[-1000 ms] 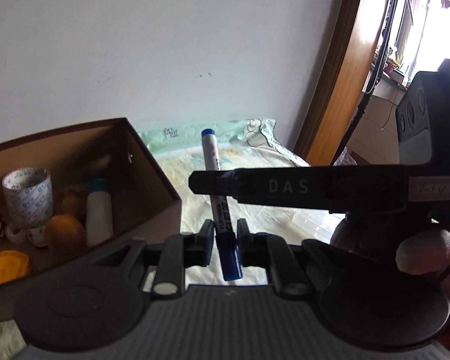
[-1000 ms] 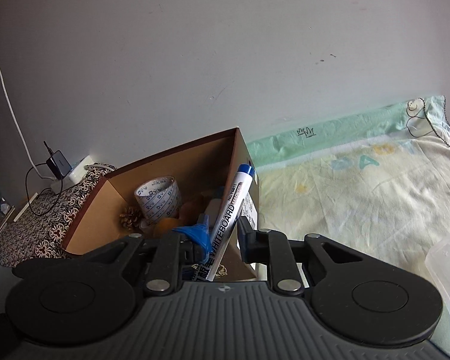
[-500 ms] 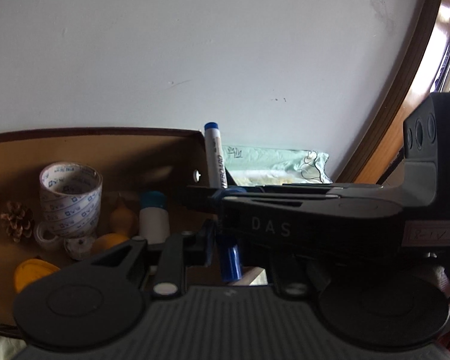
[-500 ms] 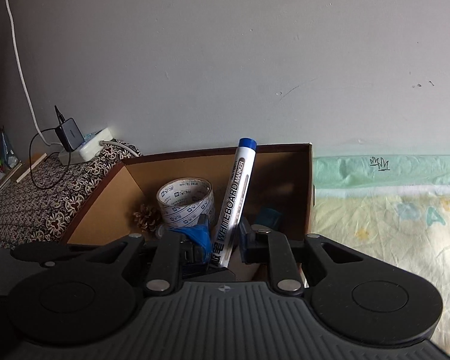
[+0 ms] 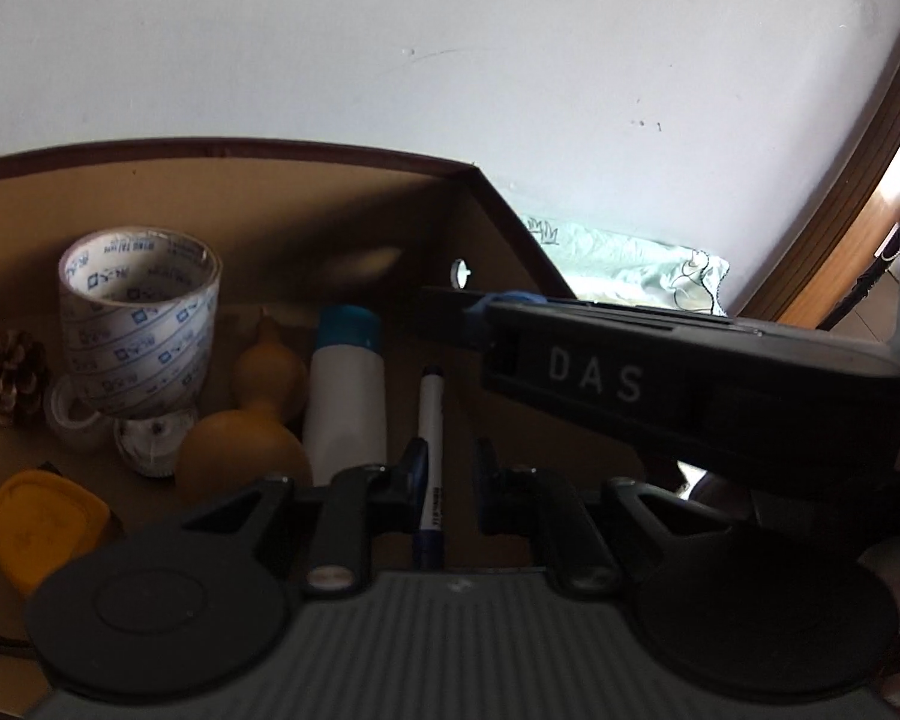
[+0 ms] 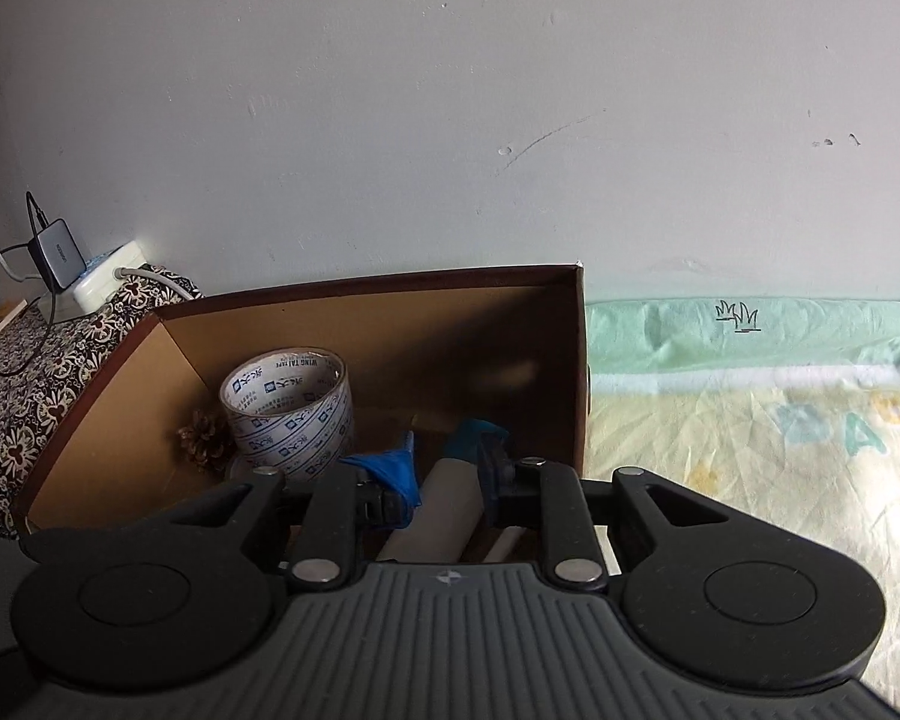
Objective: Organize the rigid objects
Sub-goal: 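Lower the marker into the box beside the white tube and release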
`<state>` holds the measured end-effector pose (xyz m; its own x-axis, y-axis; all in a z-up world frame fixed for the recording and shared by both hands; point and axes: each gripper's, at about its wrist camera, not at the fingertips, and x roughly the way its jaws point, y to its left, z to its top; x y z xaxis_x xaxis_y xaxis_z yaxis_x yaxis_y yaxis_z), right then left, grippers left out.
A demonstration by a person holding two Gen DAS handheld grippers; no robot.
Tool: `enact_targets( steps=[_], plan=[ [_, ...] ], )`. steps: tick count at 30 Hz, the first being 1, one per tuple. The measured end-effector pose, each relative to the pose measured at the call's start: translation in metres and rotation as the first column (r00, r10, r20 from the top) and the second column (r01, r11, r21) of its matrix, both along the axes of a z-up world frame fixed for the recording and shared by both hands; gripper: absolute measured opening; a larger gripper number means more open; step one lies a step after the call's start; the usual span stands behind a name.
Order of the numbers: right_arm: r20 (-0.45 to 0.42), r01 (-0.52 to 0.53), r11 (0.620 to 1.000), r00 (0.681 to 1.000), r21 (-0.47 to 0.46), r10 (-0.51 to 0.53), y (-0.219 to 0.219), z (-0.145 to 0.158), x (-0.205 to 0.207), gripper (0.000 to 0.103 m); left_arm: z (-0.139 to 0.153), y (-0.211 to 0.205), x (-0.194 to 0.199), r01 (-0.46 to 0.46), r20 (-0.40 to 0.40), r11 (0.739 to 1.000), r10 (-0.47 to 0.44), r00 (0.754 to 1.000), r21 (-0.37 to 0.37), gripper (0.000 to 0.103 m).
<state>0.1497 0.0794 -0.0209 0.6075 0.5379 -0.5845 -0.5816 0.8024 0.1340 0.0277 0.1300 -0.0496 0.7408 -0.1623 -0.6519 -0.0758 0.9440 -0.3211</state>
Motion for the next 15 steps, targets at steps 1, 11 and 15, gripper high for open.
enact_targets(
  steps=[1, 11, 15],
  plan=[
    [0.006, 0.000, 1.000, 1.000, 0.003, 0.000, 0.000, 0.000, -0.001, 0.005, 0.000, 0.000, 0.000, -0.002, -0.001, 1.000, 0.002, 1.000, -0.001, 0.009],
    [0.028, 0.006, 1.000, 1.000, -0.016, -0.006, 0.002, -0.002, -0.005, 0.005, 0.011, -0.001, -0.005, -0.062, -0.012, 0.994, 0.063, 0.998, 0.085, 0.025],
    [0.030, 0.020, 1.000, 0.999, -0.020, -0.019, 0.000, 0.001, -0.010, 0.006, 0.021, -0.001, -0.016, -0.078, 0.011, 0.991, 0.077, 0.997, 0.111, 0.044]
  ],
)
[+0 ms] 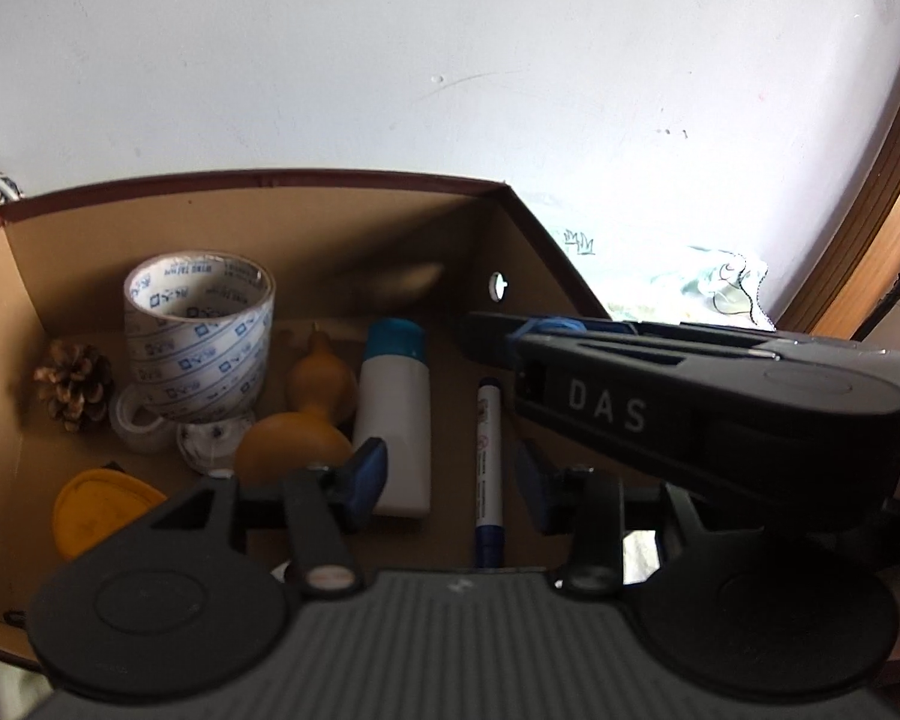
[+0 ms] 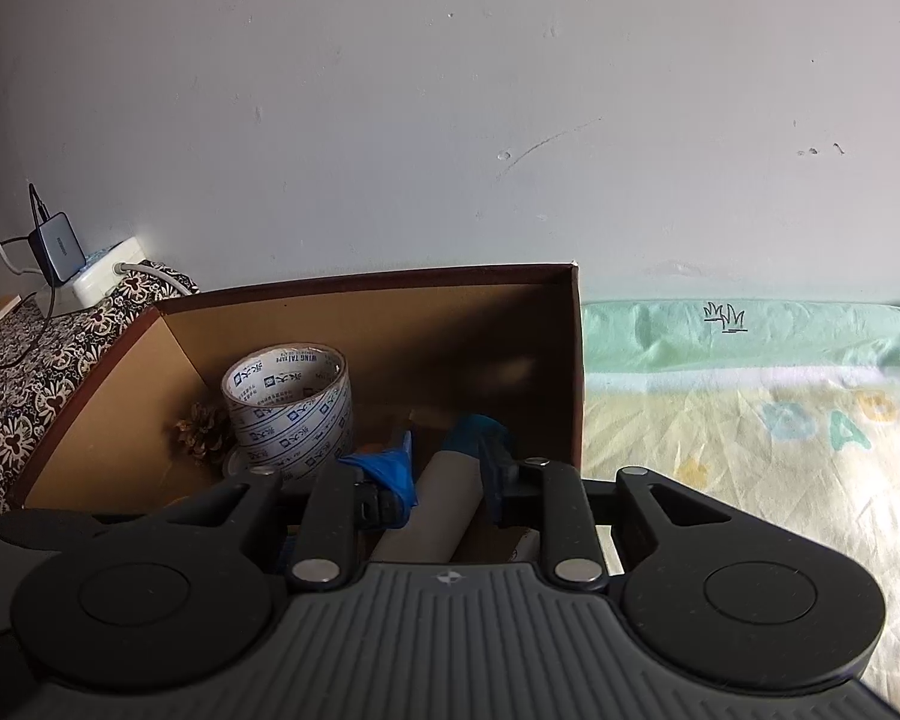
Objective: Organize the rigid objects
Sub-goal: 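Lower the marker into the box beside the white tube and release, then withdraw the right gripper from the box over the bed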
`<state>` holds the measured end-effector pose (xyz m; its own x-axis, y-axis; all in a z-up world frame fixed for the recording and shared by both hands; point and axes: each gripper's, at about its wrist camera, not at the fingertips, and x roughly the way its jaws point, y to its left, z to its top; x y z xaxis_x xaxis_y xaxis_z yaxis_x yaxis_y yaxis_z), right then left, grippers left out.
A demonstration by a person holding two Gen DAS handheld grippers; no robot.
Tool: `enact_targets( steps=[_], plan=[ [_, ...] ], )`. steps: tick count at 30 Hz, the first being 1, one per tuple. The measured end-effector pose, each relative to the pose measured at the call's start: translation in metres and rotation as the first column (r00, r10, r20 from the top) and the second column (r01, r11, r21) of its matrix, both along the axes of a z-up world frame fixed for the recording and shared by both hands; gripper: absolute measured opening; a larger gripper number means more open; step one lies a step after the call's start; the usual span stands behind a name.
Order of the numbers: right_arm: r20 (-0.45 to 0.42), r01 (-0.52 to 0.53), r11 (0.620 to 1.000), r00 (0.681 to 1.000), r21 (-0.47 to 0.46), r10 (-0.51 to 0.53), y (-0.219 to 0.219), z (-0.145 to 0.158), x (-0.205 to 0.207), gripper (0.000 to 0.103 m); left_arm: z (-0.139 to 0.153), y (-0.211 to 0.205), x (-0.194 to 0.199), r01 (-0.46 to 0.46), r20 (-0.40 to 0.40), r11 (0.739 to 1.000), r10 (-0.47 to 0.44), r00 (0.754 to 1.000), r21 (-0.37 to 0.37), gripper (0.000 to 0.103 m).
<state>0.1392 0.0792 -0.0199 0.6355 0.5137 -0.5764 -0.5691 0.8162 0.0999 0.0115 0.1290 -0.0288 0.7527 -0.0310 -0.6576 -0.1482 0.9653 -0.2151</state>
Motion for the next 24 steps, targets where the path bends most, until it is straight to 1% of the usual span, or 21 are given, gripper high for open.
enact_targets(
  steps=[4, 10, 15, 19, 24],
  plan=[
    [0.020, 0.031, 0.999, 0.999, -0.023, -0.030, -0.005, 0.004, -0.007, 0.008, 0.009, -0.006, -0.011, -0.013, 0.009, 0.999, 0.012, 1.000, 0.048, 0.044],
    [0.022, 0.060, 0.998, 0.998, -0.003, -0.059, -0.020, 0.011, -0.016, 0.009, 0.021, -0.015, -0.031, -0.042, 0.028, 0.996, 0.040, 0.999, 0.081, 0.047],
    [0.019, 0.065, 0.997, 0.998, 0.030, -0.066, -0.032, 0.016, -0.029, 0.009, 0.033, -0.021, -0.053, -0.065, 0.051, 0.991, 0.059, 0.997, 0.120, 0.050],
    [0.032, 0.068, 0.997, 0.997, 0.046, -0.070, -0.040, 0.020, -0.041, 0.010, 0.040, -0.025, -0.069, -0.080, 0.059, 0.988, 0.073, 0.996, 0.132, 0.052],
    [0.039, 0.092, 0.994, 0.995, 0.051, -0.094, -0.054, 0.021, -0.053, 0.011, 0.043, -0.031, -0.083, -0.083, 0.055, 0.989, 0.077, 0.996, 0.125, 0.054]
  ],
)
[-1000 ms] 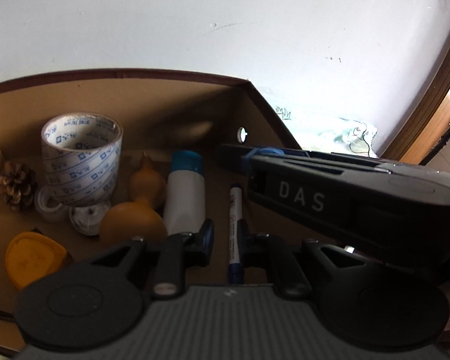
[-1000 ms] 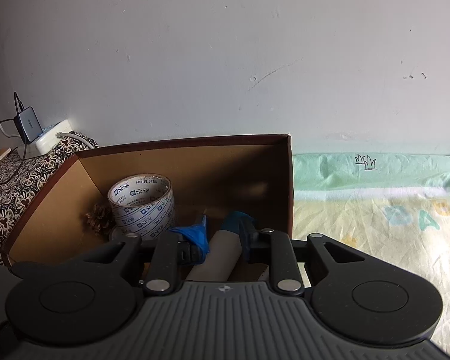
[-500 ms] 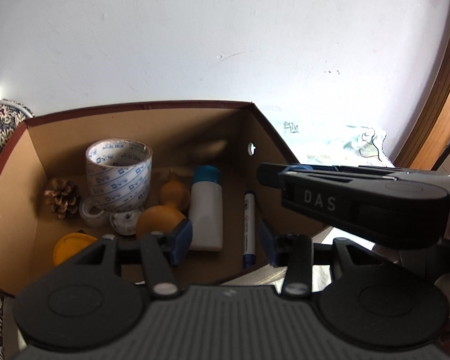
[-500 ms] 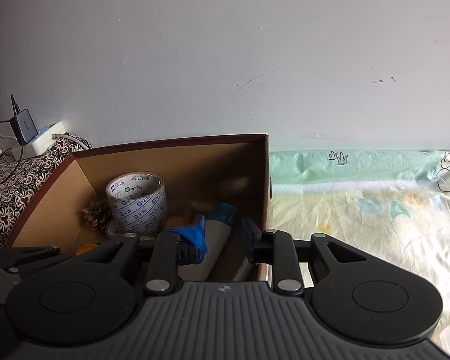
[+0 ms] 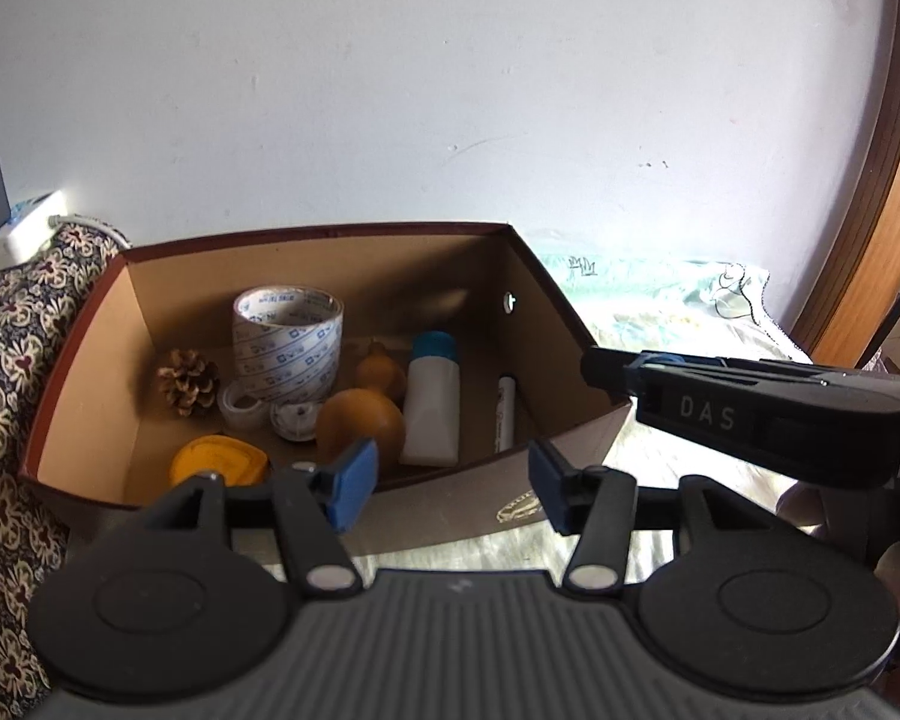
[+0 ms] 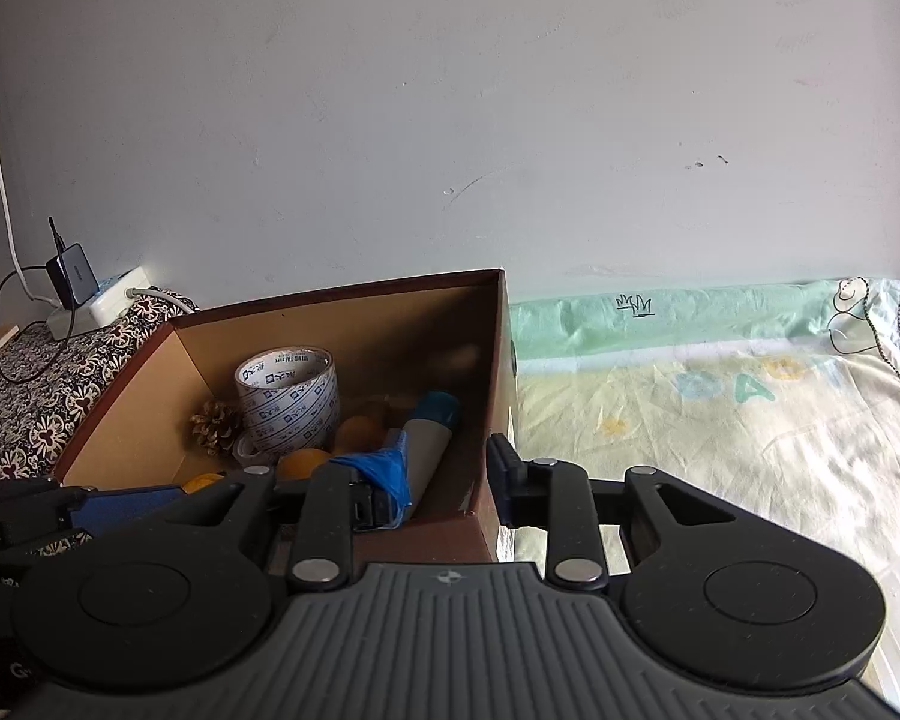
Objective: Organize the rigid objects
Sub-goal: 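Withdraw the right gripper from the box over the bed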
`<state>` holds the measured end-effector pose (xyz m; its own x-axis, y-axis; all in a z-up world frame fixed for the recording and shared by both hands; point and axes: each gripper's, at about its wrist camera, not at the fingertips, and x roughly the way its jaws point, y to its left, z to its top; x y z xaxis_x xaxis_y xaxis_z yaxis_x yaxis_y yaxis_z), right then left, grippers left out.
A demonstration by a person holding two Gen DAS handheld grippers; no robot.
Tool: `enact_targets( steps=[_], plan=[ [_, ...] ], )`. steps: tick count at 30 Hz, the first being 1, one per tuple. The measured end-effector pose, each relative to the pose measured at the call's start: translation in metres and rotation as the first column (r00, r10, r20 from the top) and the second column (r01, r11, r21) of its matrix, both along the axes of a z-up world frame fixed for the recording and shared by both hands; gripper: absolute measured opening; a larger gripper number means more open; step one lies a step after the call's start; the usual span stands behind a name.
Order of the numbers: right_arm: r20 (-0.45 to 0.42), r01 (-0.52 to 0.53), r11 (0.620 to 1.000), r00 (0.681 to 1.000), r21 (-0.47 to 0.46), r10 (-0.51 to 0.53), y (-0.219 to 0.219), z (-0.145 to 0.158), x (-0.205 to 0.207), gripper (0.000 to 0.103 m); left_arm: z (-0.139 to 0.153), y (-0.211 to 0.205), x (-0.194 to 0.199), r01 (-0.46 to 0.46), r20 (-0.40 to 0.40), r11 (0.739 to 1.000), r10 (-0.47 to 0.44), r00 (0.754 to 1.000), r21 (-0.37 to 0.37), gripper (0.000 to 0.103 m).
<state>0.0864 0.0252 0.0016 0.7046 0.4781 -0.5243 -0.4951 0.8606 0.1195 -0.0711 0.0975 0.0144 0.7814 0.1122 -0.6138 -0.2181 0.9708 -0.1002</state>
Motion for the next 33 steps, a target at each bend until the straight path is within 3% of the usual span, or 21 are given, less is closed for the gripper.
enact_targets(
  steps=[10, 33],
  plan=[
    [-0.056, 0.069, 0.998, 0.996, -0.005, -0.070, -0.031, -0.015, -0.014, 0.013, -0.017, -0.028, -0.016, 0.039, -0.027, 0.999, -0.039, 0.999, -0.002, 0.056],
    [-0.148, 0.160, 0.986, 0.975, -0.047, -0.165, -0.076, -0.052, -0.022, 0.016, -0.065, -0.078, 0.017, 0.175, -0.201, 0.982, -0.185, 0.962, -0.066, 0.057]
  ],
)
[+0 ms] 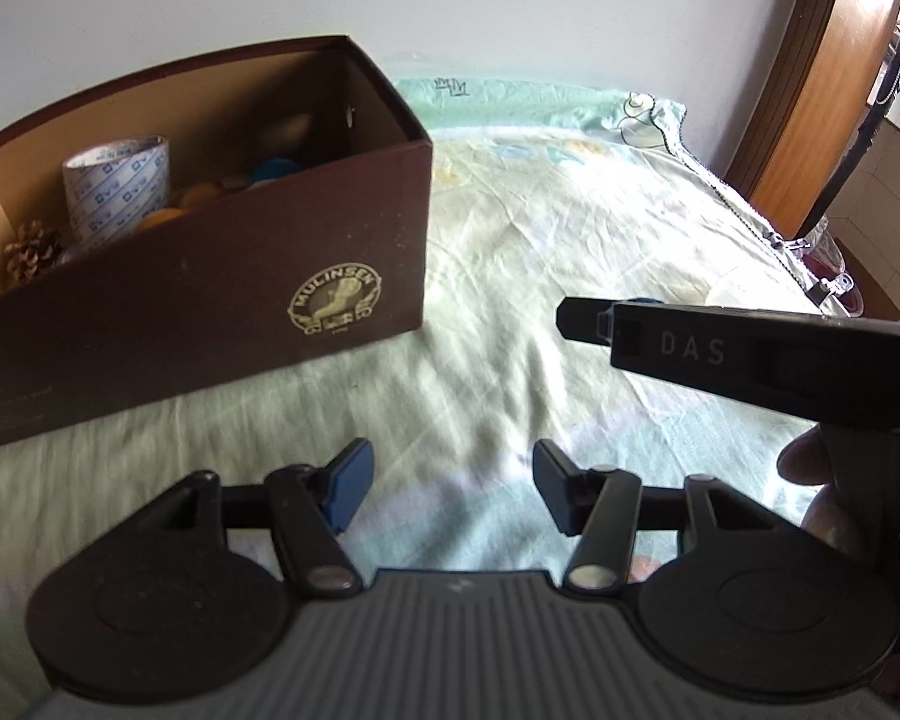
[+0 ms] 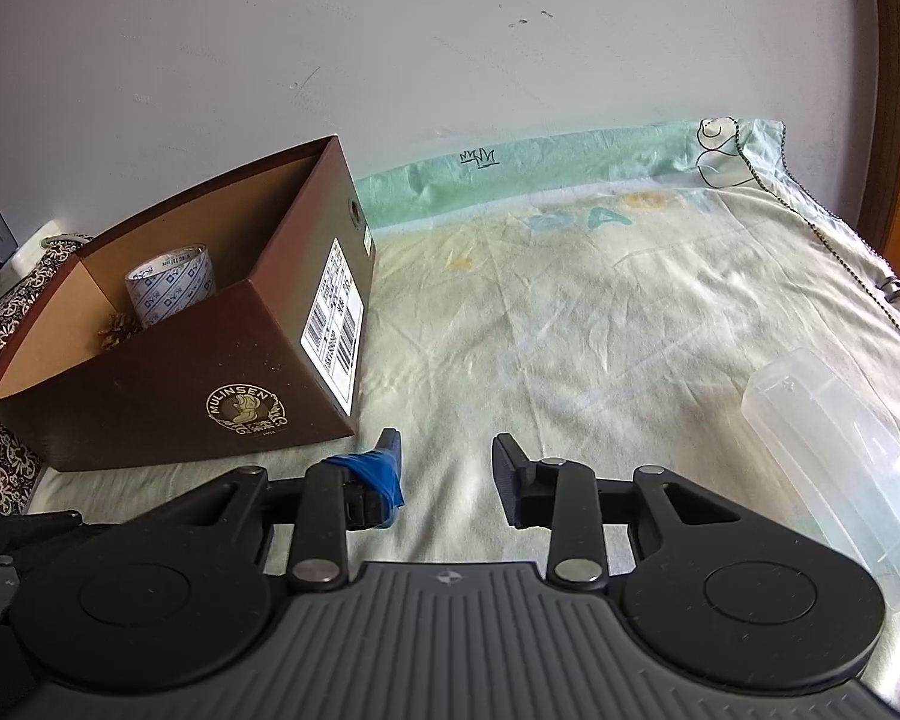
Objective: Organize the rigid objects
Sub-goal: 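Withdraw the right gripper from the box over the bed, then reach the right gripper to the clear plastic container and grasp it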
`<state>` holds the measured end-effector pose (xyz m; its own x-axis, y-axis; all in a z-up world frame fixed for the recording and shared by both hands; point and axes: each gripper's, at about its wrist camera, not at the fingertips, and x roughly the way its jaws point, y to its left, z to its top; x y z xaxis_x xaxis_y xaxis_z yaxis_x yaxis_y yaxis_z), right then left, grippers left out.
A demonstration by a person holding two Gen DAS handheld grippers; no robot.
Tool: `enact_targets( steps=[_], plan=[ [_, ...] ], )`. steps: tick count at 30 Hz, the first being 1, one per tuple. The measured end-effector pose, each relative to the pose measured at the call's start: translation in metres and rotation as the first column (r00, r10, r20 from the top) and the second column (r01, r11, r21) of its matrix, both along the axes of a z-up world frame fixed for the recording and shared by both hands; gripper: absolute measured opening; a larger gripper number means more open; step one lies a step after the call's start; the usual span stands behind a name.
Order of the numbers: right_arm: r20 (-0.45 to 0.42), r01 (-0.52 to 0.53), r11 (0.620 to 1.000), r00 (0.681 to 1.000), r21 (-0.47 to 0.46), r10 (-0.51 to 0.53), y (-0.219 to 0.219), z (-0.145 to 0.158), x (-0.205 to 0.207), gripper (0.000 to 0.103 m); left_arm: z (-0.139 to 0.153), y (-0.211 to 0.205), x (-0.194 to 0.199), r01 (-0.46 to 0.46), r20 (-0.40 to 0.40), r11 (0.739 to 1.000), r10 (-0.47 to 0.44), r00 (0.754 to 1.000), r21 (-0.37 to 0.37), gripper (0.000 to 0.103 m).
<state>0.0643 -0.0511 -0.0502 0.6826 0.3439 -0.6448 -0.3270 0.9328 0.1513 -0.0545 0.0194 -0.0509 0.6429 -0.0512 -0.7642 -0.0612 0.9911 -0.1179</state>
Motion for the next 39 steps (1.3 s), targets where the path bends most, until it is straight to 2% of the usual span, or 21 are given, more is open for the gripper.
enact_targets(
  steps=[17, 23, 31, 39],
  plan=[
    [-0.059, 0.069, 0.997, 0.996, -0.026, -0.071, -0.041, -0.016, 0.003, 0.018, -0.011, -0.034, 0.015, 0.131, -0.025, 0.991, -0.131, 0.991, 0.005, 0.057],
    [-0.064, 0.136, 0.990, 0.988, -0.038, -0.138, -0.070, -0.018, 0.003, 0.018, -0.017, -0.045, 0.023, 0.179, -0.038, 0.984, -0.180, 0.983, -0.018, 0.057],
    [-0.058, 0.276, 0.961, 0.960, 0.032, -0.274, -0.114, -0.011, 0.007, 0.018, -0.018, -0.053, 0.028, 0.227, -0.025, 0.973, -0.228, 0.973, -0.030, 0.057],
    [0.015, 0.342, 0.937, 0.939, 0.068, -0.344, -0.141, 0.008, 0.020, 0.019, -0.019, -0.067, 0.034, 0.281, -0.023, 0.959, -0.281, 0.959, -0.025, 0.056]
  ],
)
